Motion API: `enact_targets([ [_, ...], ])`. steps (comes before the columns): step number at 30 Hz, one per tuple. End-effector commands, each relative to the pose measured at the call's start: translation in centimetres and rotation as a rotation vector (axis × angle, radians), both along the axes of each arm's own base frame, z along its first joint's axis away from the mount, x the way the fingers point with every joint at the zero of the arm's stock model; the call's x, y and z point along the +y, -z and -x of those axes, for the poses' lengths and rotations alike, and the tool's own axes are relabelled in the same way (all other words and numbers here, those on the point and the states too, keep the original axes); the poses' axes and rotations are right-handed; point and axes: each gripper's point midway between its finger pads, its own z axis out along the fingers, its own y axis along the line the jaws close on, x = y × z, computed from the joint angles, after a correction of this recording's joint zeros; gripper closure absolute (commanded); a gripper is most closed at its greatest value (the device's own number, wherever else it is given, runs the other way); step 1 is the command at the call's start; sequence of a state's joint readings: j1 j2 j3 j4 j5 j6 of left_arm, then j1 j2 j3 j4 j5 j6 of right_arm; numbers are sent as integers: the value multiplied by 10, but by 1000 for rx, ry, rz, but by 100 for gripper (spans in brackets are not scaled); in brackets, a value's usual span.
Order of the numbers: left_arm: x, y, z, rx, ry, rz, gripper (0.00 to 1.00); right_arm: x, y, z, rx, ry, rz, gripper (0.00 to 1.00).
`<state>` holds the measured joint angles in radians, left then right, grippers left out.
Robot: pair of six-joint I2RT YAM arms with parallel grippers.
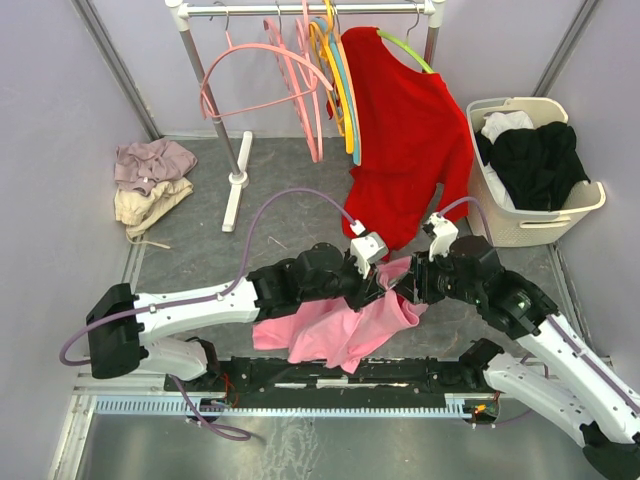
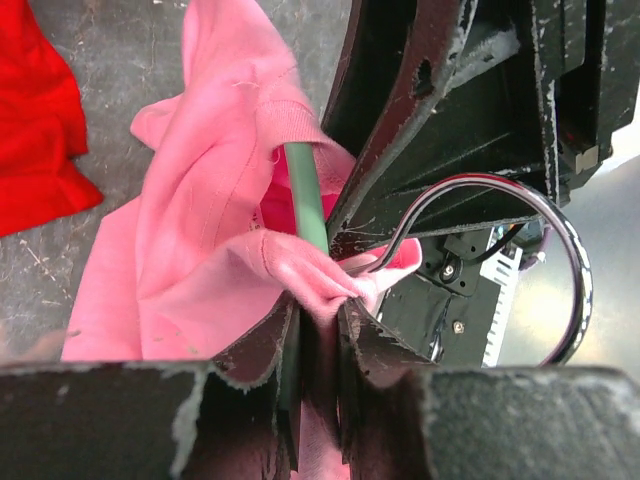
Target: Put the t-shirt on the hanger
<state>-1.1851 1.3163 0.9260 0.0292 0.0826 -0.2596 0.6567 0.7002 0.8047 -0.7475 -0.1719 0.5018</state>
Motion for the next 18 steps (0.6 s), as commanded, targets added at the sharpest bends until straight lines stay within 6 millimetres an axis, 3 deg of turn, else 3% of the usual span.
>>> enact_targets([
  [1, -16, -40, -7, 4, -11, 174, 97, 10, -25, -13, -136, -11, -82, 52],
  [11, -11, -32, -17, 62, -45, 182, 97, 9, -55, -7, -278, -30, -199, 48],
  [18, -13, -34, -17, 76, -37, 194, 97, 21, -60, -7, -291, -77, -234, 47],
])
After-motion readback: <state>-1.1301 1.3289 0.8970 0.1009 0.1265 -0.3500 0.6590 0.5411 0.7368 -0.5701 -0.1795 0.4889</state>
